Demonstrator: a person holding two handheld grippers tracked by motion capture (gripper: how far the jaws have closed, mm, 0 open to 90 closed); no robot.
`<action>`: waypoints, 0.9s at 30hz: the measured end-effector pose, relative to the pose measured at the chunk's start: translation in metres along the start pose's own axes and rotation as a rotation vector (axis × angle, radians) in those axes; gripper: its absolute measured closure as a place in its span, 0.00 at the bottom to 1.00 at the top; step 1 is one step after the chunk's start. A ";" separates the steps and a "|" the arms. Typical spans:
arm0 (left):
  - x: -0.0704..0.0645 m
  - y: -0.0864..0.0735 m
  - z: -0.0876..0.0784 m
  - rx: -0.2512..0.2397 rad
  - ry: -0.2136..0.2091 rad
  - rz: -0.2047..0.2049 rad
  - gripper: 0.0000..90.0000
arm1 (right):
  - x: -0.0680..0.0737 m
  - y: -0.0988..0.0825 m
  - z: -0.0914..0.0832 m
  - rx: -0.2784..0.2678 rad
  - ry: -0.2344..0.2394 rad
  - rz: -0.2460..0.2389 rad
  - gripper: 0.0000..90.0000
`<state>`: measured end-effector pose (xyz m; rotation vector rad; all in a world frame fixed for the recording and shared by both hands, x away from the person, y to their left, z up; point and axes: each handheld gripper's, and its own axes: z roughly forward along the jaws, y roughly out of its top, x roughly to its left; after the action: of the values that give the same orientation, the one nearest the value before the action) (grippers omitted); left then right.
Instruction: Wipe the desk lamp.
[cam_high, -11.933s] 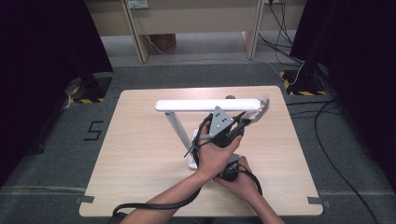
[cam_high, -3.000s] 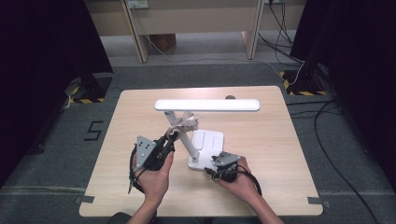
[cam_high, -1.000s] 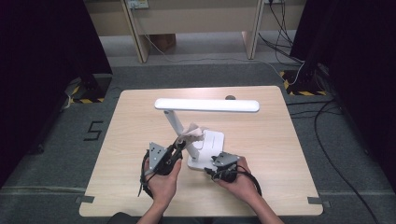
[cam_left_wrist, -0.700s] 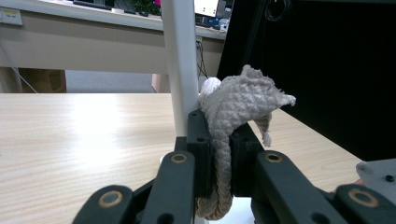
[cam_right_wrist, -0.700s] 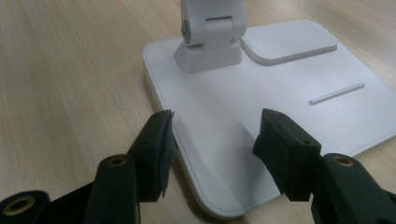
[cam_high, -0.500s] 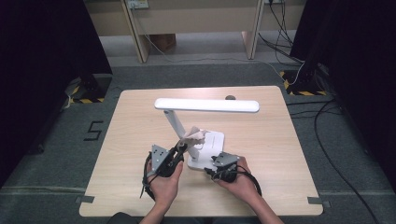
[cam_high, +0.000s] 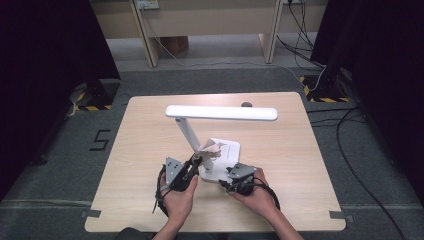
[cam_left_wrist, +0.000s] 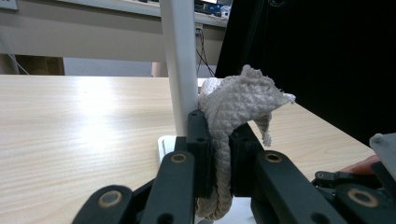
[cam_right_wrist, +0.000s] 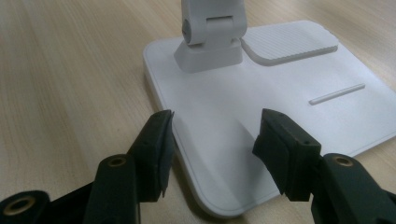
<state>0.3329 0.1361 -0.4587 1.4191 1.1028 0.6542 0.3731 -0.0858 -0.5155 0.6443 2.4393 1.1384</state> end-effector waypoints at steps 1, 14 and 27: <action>0.000 -0.001 0.000 0.001 -0.001 -0.001 0.91 | 0.000 0.000 0.000 0.000 0.000 0.000 0.51; -0.001 -0.011 0.003 0.032 0.003 0.002 0.91 | 0.000 0.000 0.000 0.000 0.000 0.000 0.51; -0.001 -0.024 0.008 0.085 0.003 0.015 0.91 | 0.000 0.000 0.000 0.000 -0.002 -0.002 0.51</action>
<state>0.3337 0.1286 -0.4834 1.5011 1.1345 0.6262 0.3732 -0.0859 -0.5154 0.6423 2.4384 1.1362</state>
